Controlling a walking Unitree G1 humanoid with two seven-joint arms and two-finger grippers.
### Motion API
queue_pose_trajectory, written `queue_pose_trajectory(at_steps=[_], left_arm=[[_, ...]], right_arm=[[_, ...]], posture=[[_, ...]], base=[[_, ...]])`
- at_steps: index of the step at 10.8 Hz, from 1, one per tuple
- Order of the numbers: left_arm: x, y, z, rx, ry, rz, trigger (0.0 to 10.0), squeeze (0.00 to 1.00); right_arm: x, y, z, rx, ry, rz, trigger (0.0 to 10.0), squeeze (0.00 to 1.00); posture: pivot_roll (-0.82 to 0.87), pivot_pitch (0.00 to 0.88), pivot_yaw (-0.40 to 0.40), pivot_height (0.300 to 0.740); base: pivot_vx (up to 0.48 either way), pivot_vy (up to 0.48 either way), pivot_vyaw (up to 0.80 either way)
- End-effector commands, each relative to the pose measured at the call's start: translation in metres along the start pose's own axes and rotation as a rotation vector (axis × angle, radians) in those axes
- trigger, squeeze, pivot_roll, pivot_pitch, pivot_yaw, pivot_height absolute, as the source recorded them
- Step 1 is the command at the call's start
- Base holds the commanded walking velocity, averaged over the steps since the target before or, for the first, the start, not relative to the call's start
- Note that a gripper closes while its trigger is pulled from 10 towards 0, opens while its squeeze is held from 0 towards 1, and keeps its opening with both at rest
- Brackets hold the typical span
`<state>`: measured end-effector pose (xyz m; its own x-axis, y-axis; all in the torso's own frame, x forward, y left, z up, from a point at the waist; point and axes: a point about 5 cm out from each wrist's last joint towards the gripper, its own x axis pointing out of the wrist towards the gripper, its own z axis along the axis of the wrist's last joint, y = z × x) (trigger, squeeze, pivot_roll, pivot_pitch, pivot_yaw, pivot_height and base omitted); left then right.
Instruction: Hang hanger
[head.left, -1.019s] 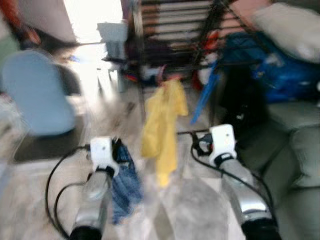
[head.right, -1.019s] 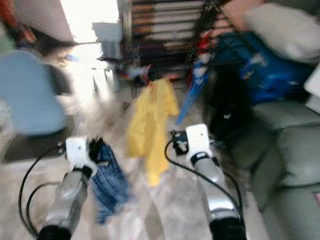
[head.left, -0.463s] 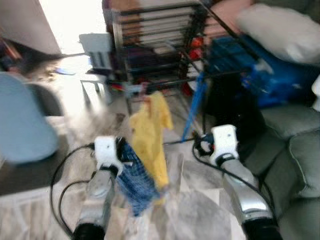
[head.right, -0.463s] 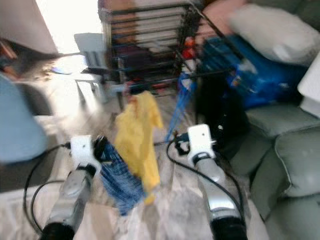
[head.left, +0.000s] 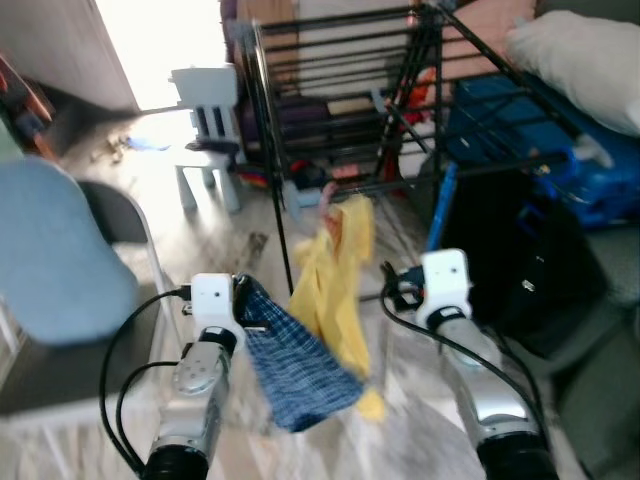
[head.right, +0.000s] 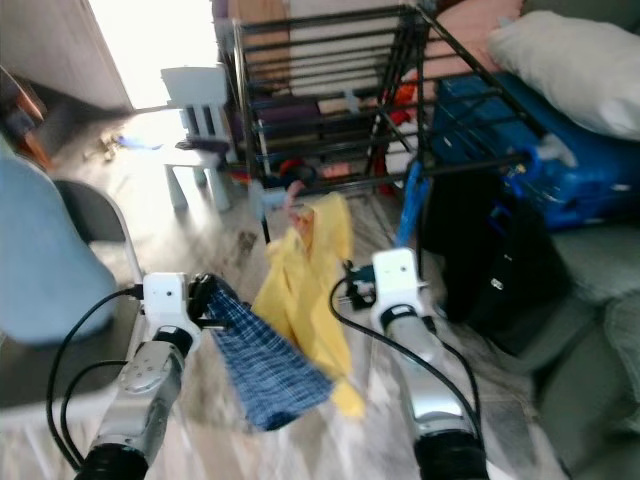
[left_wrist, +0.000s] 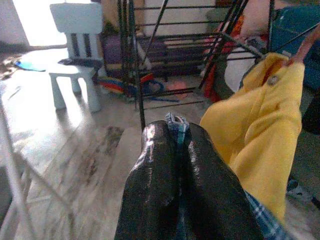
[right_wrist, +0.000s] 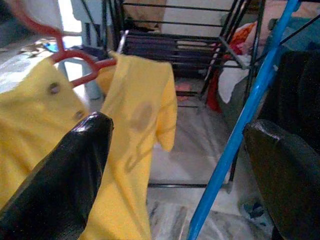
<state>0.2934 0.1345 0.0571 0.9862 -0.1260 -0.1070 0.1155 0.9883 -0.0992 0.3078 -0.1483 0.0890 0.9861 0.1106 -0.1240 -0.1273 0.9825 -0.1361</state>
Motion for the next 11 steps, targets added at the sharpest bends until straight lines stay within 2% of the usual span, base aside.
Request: queue_pose_trajectory(at_steps=[1,4,6,11], left_arm=[[0.002,-0.006,0.003,0.009,-0.008,-0.026,10.0,0.0],[0.002,-0.01,0.002,0.007,-0.001,-0.051,10.0,0.0],[0.002,-0.014,0.001,-0.001,0.006,-0.063,10.0,0.0],[0.002,-0.015,0.0,-0.001,0.016,-0.077,10.0,0.0]], right_arm=[[0.001,-0.004,0.001,0.004,-0.002,-0.02,10.0,0.0],[0.003,-0.015,0.0,-0.02,0.007,-0.12,10.0,0.0],[0.003,-0.02,-0.005,-0.015,0.037,-0.147,10.0,0.0],[0.009,-0.04,-0.016,-0.025,0.146,-0.313,10.0,0.0]], posture=[[-0.19,0.0,0.066,0.74],[-0.19,0.0,0.067,0.74],[-0.19,0.0,0.065,0.74],[-0.19,0.0,0.066,0.74]], base=[[0.375,0.3,0.0],[0.369,0.0,0.0],[0.0,0.0,0.0],[0.0,0.0,0.0]])
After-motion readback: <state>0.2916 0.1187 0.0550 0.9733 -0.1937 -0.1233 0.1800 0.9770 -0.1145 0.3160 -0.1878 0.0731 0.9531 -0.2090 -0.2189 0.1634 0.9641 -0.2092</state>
